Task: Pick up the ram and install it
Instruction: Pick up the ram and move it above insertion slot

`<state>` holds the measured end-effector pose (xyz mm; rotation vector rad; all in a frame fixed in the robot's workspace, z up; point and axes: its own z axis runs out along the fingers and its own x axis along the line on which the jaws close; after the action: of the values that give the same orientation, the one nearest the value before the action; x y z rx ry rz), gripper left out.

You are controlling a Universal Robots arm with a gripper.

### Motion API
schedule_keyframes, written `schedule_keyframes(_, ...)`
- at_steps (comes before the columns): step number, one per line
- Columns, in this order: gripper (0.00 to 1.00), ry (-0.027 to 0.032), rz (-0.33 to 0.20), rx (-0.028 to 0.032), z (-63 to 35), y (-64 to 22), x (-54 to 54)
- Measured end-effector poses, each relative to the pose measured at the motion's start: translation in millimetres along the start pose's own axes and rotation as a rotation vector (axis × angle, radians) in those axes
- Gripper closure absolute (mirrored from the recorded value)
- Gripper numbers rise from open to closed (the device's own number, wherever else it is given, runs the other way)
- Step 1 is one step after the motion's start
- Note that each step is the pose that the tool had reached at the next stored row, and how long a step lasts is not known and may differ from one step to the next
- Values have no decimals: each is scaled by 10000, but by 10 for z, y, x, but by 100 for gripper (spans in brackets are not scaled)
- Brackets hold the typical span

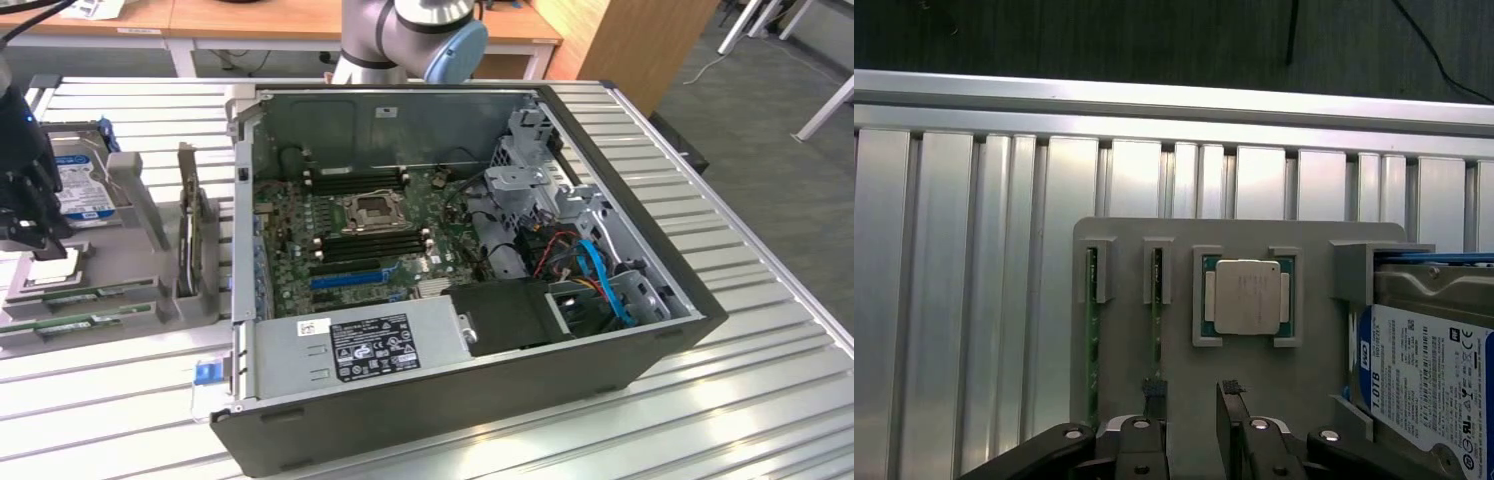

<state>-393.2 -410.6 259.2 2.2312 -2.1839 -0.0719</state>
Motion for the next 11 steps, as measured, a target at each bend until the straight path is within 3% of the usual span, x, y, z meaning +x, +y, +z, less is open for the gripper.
schedule_keyframes(11, 67, 1, 0, -1, -3, 13, 133)
